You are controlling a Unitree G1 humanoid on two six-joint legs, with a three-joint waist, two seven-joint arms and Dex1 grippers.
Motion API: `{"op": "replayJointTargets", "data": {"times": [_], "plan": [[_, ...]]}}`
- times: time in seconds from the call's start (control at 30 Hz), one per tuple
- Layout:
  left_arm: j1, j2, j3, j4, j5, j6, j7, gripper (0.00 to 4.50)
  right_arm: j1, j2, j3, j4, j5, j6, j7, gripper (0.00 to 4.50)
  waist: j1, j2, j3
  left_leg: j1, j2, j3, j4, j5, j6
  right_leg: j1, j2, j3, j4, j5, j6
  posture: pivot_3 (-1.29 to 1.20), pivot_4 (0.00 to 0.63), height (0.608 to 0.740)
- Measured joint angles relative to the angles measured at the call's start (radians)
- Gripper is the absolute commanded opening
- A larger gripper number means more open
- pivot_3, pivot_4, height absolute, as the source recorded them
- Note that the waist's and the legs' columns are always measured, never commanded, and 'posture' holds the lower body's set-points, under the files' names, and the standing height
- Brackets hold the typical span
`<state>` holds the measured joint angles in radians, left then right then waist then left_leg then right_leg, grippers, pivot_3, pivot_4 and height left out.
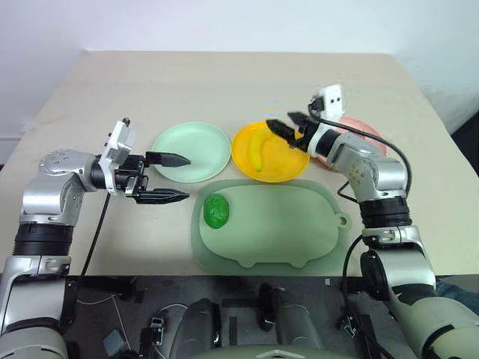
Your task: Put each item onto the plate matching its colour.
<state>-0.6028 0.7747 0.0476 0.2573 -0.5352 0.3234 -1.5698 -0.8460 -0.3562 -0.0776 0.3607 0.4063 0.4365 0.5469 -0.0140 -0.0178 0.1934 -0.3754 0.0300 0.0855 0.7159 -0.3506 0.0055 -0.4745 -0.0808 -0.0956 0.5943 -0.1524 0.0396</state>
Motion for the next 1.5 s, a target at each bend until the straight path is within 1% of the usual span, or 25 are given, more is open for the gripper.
{"op": "replayJointTargets", "data": {"times": [0.03,0.07,0.2,0.27,0.37,0.5,0.6,0.7,0.77,0.9,1.03,1.1,1.23,1.5], "plan": [[0.0,0.0,0.001,-0.003,0.0,0.0,0.001,4.5,-0.001,-0.006,-0.014,0.024,-0.014,-0.063,0.0,4.06,0.001,0.0,0.0,0.0,0.0,0.0,0.0,0.0,0.0,0.0,0.0,0.0,0.0,0.0,0.0,0.0,0.15,0.74],[0.0,-0.001,0.003,-0.007,0.0,0.001,0.002,4.5,-0.001,-0.019,-0.034,0.06,-0.009,-0.094,0.031,4.06,0.002,0.0,0.0,0.0,0.0,0.0,0.0,0.0,0.0,0.001,0.0,0.0,0.0,0.0,0.0,0.0,0.15,0.74],[0.001,-0.003,0.008,-0.019,-0.001,0.003,0.01,4.5,0.01,-0.042,-0.106,0.157,0.052,-0.12,0.187,4.06,0.0,0.0,0.0,0.001,0.0,0.001,0.0,0.001,-0.001,0.001,0.0,0.0,0.0,0.0,0.0,0.0,0.15,0.74],[0.002,-0.007,0.008,-0.034,-0.003,0.009,0.02,4.5,0.031,-0.051,-0.118,0.165,0.074,-0.139,0.261,4.06,-0.002,0.0,0.0,0.001,0.0,0.001,0.0,0.001,-0.003,0.001,0.001,0.0,0.0,0.0,0.0,0.0,0.15,0.74],[0.011,-0.008,0.009,-0.046,-0.014,0.02,0.026,4.5,0.06,-0.055,-0.145,0.173,0.105,-0.16,0.335,4.06,-0.003,0.0,0.0,0.001,0.0,0.001,0.0,0.001,-0.003,0.001,0.001,0.0,0.0,0.0,0.0,0.0,0.15,0.74],[0.02,-0.007,0.015,-0.057,-0.022,0.023,0.035,4.5,0.111,-0.053,-0.19,0.136,0.156,-0.163,0.375,4.06,0.001,0.0,0.0,0.001,0.0,0.001,0.0,0.002,-0.004,0.001,0.0,0.0,0.0,0.0,0.0,0.0,0.15,0.74],[0.021,-0.005,0.019,-0.066,-0.024,0.034,0.05,4.5,0.179,-0.014,-0.215,0.054,0.206,-0.145,0.379,4.06,0.001,0.0,0.0,0.001,0.0,0.0,0.0,0.003,-0.005,0.001,0.0,0.0,0.0,0.0,0.0,0.0,0.15,0.74],[0.022,-0.006,0.019,-0.074,-0.027,0.041,0.065,4.5,0.264,0.03,-0.207,-0.054,0.244,-0.135,0.39,4.06,0.002,0.0,0.0,0.001,0.0,0.0,0.0,0.003,-0.006,0.001,0.0,0.0,0.001,0.0,0.0,0.0,0.15,0.74],[0.024,-0.006,0.021,-0.076,-0.029,0.042,0.07,4.5,0.316,0.032,-0.196,-0.116,0.263,-0.118,0.414,4.06,0.003,0.0,0.0,0.001,0.0,0.0,0.0,0.003,-0.006,0.001,0.0,0.0,0.001,0.0,0.0,0.0,0.15,0.74],[0.039,-0.006,0.024,-0.075,-0.029,0.041,0.069,4.5,0.379,-0.026,-0.147,-0.198,0.267,-0.108,0.526,4.06,0.003,0.001,0.0,0.002,0.0,0.0,0.0,0.001,-0.002,0.001,0.0,0.0,0.001,0.0,0.0,0.0,0.15,0.74],[0.042,0.0,0.027,-0.075,-0.029,0.04,0.067,4.5,0.387,-0.128,-0.135,-0.195,0.27,-0.101,0.669,4.06,0.003,0.0,0.0,0.002,0.0,0.0,0.0,0.001,-0.002,0.001,0.0,0.0,0.001,0.0,0.0,0.0,0.15,0.74],[0.042,0.002,0.027,-0.074,-0.029,0.039,0.067,4.5,0.386,-0.148,-0.132,-0.182,0.266,-0.106,0.714,4.06,0.003,0.0,0.0,0.002,0.0,0.0,0.0,0.001,-0.002,0.002,0.0,0.0,0.001,0.0,0.0,0.0,0.15,0.74],[0.054,0.007,0.028,-0.076,-0.027,0.037,0.07,4.5,0.387,-0.154,-0.083,-0.134,0.209,-0.19,0.797,4.06,0.001,0.0,0.0,0.002,0.0,0.0,0.0,0.001,-0.002,0.001,0.0,0.0,0.001,0.0,0.0,0.0,0.15,0.74],[0.067,0.008,0.03,-0.076,-0.021,0.036,0.104,4.5,0.385,-0.141,-0.001,-0.089,0.113,-0.342,0.874,4.06,0.004,0.0,0.0,0.002,-0.001,0.001,0.001,0.003,-0.006,0.002,0.0,0.0,0.001,0.0,0.0,0.0,0.15,0.74]]}}
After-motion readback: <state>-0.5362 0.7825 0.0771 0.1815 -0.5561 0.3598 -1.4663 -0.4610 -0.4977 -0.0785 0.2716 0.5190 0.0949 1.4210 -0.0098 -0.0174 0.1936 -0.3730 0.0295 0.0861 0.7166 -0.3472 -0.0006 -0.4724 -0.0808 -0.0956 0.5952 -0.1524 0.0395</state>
